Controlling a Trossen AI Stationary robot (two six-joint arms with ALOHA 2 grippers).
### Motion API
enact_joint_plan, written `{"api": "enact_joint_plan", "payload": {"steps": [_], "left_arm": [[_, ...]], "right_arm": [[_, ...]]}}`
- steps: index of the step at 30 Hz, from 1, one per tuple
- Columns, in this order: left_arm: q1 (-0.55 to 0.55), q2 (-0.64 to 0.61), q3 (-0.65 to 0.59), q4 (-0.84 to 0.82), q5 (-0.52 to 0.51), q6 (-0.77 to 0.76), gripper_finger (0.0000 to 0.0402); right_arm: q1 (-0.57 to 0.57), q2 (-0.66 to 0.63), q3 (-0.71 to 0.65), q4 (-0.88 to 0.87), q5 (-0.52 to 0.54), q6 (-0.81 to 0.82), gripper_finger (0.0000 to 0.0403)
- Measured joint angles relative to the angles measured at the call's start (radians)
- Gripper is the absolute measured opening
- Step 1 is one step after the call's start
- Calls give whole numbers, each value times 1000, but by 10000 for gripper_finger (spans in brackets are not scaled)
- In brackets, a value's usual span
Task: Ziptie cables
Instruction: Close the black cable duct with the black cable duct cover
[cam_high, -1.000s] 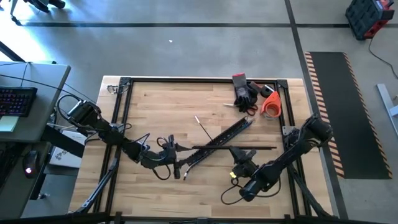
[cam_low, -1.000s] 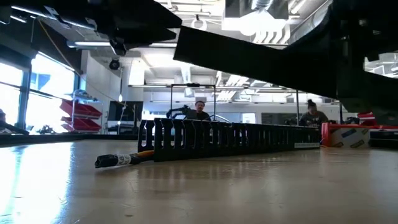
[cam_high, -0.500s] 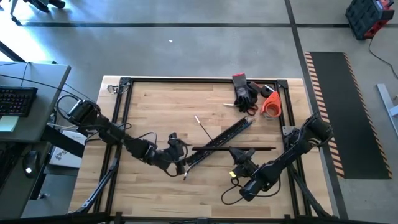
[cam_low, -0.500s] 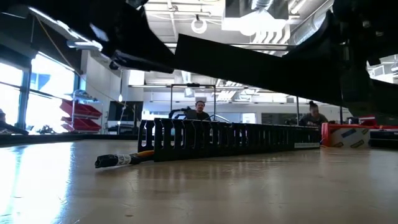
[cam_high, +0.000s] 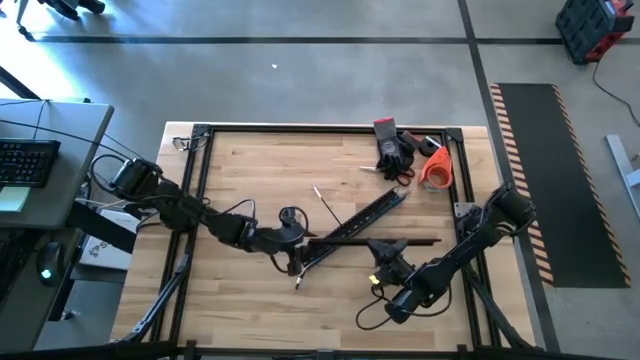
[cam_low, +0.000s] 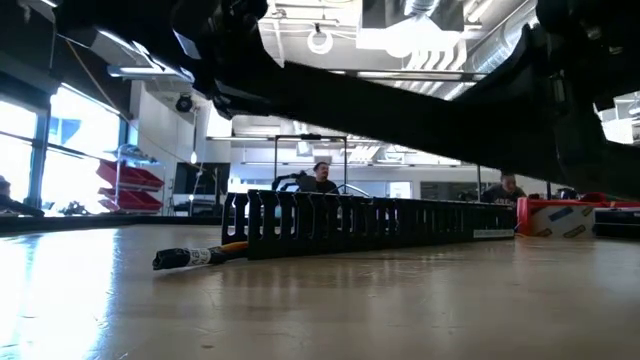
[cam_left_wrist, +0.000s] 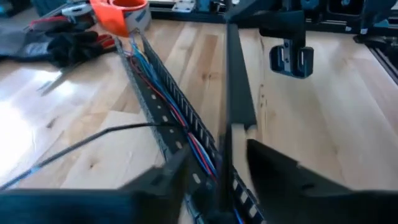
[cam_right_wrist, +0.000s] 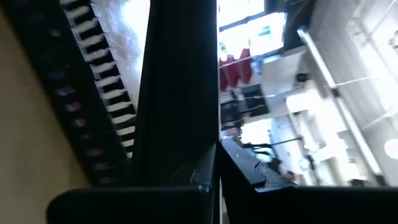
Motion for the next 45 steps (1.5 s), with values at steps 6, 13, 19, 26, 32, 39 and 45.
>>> {"api": "enact_joint_plan", "payload": {"steps": [6, 13, 19, 26, 32, 39, 45], "left_arm": [[-33, 0, 0, 8, -26, 108, 11], [-111, 2, 49, -124, -169, 199, 4], [-186, 23, 151, -245, -326, 266, 1], [-245, 208, 294, -286, -326, 509, 1], [-283, 382, 448, -387, -283, 584, 0], [-298, 467, 513, -473, -188, 536, 26], [-296, 468, 513, -549, -54, 445, 93]], "right_arm": [[-4, 0, 0, 1, -155, 35, 0], [-12, -16, 3, 10, -282, 58, 7], [-12, -134, 1, -15, -369, 90, 82], [-85, -379, -28, -39, -794, 190, 205], [-181, -471, -153, 135, -1141, 235, 287], [-228, -454, -269, 353, -1249, 234, 309], [-216, -454, -282, 415, -1268, 225, 309]]}}
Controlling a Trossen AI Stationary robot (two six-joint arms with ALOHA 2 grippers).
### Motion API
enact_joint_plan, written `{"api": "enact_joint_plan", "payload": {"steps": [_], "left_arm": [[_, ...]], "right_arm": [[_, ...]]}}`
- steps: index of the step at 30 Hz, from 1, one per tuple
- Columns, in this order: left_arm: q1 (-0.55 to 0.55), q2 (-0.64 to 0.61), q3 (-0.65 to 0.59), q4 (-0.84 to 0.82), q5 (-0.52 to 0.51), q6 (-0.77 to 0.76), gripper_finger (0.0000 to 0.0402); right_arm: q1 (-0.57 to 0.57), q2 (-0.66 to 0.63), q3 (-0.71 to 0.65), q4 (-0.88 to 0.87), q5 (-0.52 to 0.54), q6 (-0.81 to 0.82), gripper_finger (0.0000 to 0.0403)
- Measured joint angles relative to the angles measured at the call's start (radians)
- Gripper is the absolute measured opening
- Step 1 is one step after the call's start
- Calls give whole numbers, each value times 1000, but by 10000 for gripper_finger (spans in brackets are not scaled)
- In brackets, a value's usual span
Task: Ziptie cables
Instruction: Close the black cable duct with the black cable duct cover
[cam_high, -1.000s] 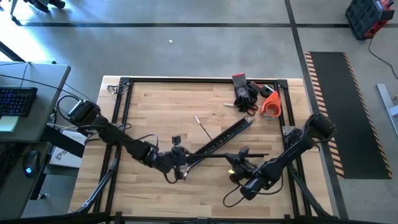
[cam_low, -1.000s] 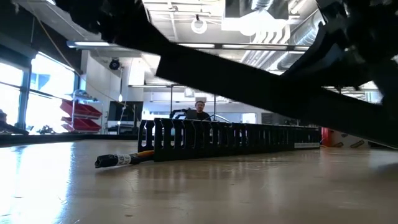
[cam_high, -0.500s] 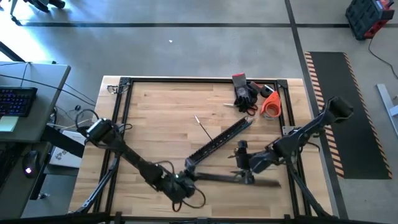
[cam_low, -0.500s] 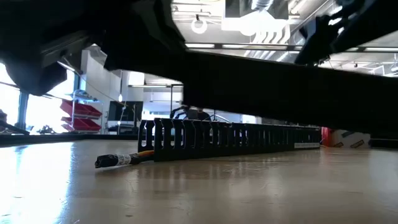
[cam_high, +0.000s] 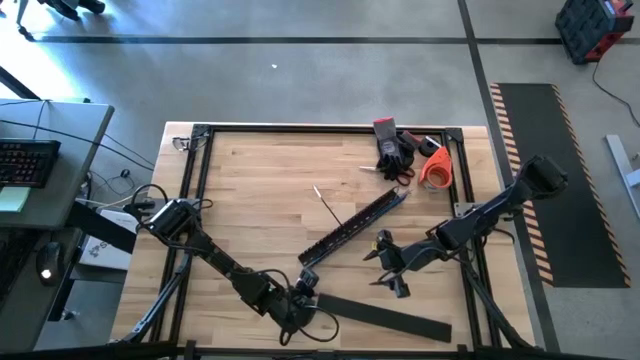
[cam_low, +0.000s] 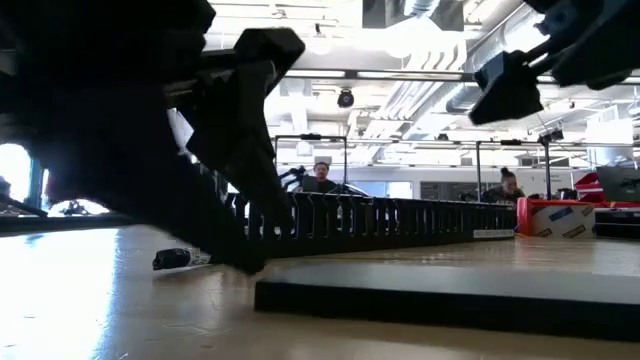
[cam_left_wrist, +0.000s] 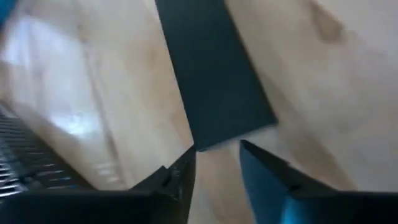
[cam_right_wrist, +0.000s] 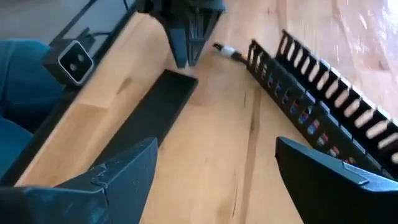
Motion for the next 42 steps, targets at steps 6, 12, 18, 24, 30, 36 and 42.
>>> {"api": "enact_joint_plan", "payload": {"steps": [6, 12, 18, 24, 30, 36, 42], "left_arm": [[-7, -1, 0, -6, 82, -130, 142], [23, -14, 0, 98, 39, -348, 155], [97, 2, 1, 279, 145, -349, 156], [157, 50, 0, 358, 263, -394, 156], [179, 83, -1, 335, 372, -459, 156], [175, 73, 1, 271, 359, -526, 156], [170, 47, 1, 201, 268, -551, 156]], "right_arm": [[49, 0, 0, 10, -3, 25, 309], [152, 76, 0, 70, 1, 73, 310], [280, 192, 18, 92, 31, 222, 306], [372, 327, 87, -3, 126, 331, 296], [375, 404, 165, -174, 226, 294, 289], [318, 395, 166, -255, 382, 6, 281], [234, 327, 158, -272, 450, -164, 281]]}}
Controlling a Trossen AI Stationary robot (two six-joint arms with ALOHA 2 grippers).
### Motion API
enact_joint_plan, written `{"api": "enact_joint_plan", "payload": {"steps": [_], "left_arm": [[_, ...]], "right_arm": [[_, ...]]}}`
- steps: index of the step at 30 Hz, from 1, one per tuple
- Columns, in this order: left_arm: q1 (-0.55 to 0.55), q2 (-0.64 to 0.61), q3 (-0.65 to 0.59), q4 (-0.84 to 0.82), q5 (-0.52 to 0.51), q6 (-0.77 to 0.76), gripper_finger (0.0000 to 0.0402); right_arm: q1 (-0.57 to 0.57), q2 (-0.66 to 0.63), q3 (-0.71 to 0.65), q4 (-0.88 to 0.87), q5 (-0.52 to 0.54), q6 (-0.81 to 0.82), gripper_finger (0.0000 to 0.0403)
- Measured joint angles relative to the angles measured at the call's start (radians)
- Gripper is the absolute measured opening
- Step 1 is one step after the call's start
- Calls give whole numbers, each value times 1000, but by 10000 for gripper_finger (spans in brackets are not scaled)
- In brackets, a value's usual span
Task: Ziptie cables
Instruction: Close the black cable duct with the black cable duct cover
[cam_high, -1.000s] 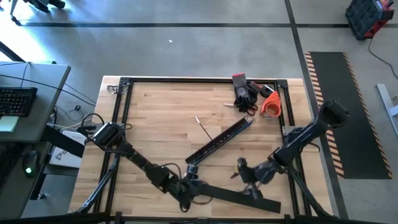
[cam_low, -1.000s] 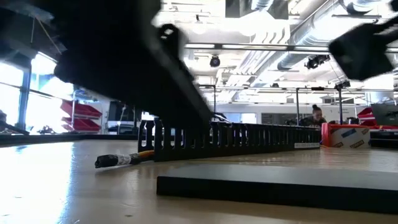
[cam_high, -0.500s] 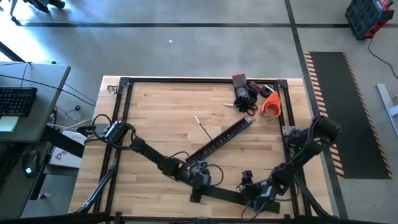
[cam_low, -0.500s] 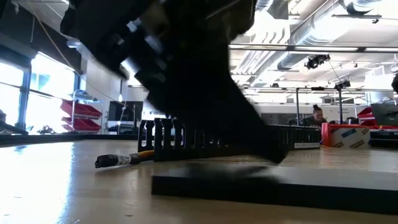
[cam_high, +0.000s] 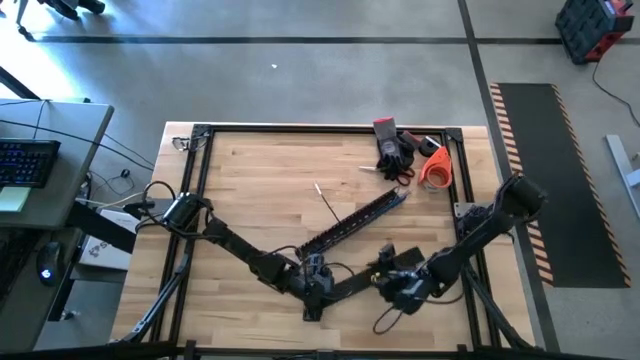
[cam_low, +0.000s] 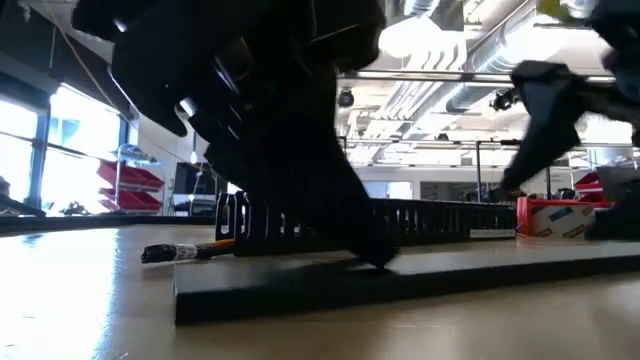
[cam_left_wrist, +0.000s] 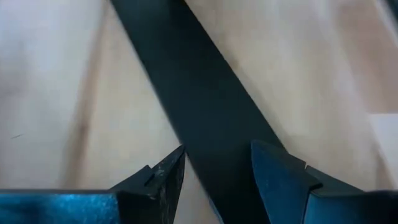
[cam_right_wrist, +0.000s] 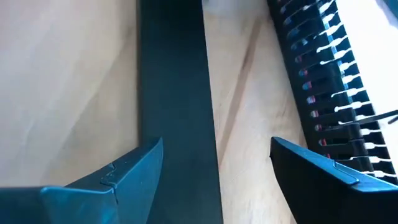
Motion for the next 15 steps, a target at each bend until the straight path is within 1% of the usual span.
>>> {"api": "enact_joint_plan", "payload": {"steps": [2, 5, 8, 11, 12, 15], "left_arm": [[-1, -17, -1, -41, -44, 0, 156], [-7, -47, -1, -92, -113, -5, 156], [-10, -91, -2, -135, -173, -25, 156], [-28, -132, -1, -145, -220, -59, 156], [-34, -142, -1, -151, -229, -71, 156], [-64, -172, -1, -180, -282, -92, 156]], "right_arm": [[-31, -37, 0, 13, -38, 6, 282], [-72, -54, 0, 65, -142, -1, 282], [-121, -46, -25, 216, -259, -49, 282], [-171, -6, -54, 358, -377, -110, 282], [-189, 6, -61, 386, -401, -121, 282], [-228, 30, -57, 473, -413, -99, 282]]}}
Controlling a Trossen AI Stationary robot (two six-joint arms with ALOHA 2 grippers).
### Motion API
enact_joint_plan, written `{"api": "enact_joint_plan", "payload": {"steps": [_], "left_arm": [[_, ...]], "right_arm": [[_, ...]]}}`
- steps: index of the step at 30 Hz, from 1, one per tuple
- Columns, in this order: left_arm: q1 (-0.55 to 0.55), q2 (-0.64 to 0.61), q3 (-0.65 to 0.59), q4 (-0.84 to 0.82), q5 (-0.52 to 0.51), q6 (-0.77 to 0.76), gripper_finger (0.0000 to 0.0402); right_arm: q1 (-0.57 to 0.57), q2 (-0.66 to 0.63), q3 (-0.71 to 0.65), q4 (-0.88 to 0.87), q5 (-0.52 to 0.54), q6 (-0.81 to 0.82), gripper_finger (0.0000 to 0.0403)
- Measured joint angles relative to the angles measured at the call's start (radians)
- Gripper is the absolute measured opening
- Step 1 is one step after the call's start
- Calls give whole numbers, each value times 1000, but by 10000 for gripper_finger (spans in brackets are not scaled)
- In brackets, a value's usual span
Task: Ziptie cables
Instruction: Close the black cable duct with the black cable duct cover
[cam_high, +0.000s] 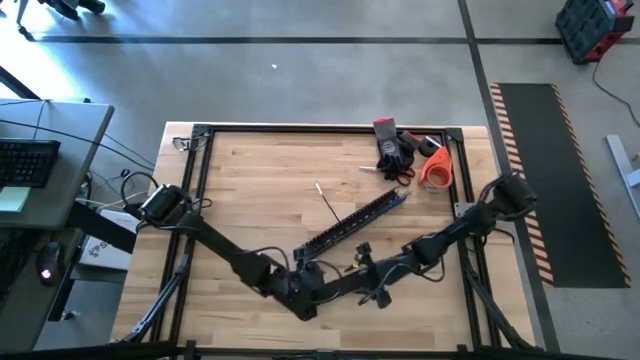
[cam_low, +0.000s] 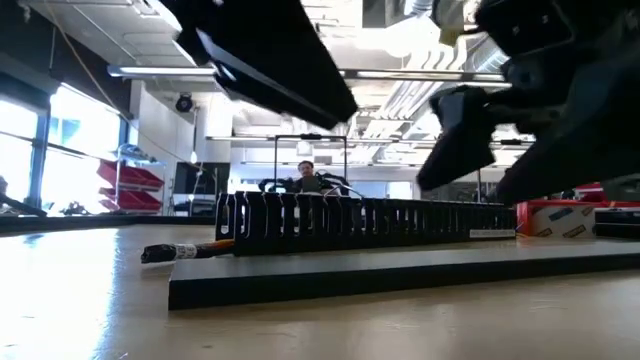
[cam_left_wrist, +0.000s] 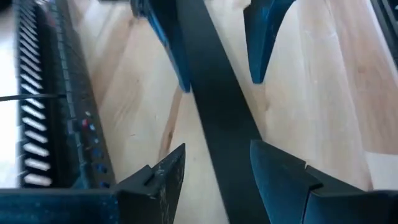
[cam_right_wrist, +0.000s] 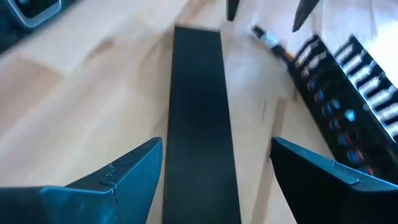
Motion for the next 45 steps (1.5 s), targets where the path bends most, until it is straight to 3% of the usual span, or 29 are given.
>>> {"api": "enact_joint_plan", "payload": {"steps": [6, 11, 18, 25, 34, 45], "left_arm": [[-52, -9, 0, -59, -121, -55, 156], [-74, -11, 0, -92, -174, -125, 156], [-92, -6, 0, -85, -218, -147, 156], [-94, -6, 0, -86, -226, -162, 156], [-94, -6, 0, -89, -246, -193, 156], [-93, -6, 0, -87, -291, -255, 156]], "right_arm": [[-36, 19, 2, 64, -150, -25, 282], [-36, 63, 1, 77, -152, -18, 290], [-30, 161, 0, 223, -140, -70, 355], [-43, 187, -12, 269, -54, 32, 384], [-62, 316, -17, 348, -124, 115, 333], [-65, 346, -88, 514, -92, 154, 217]]}}
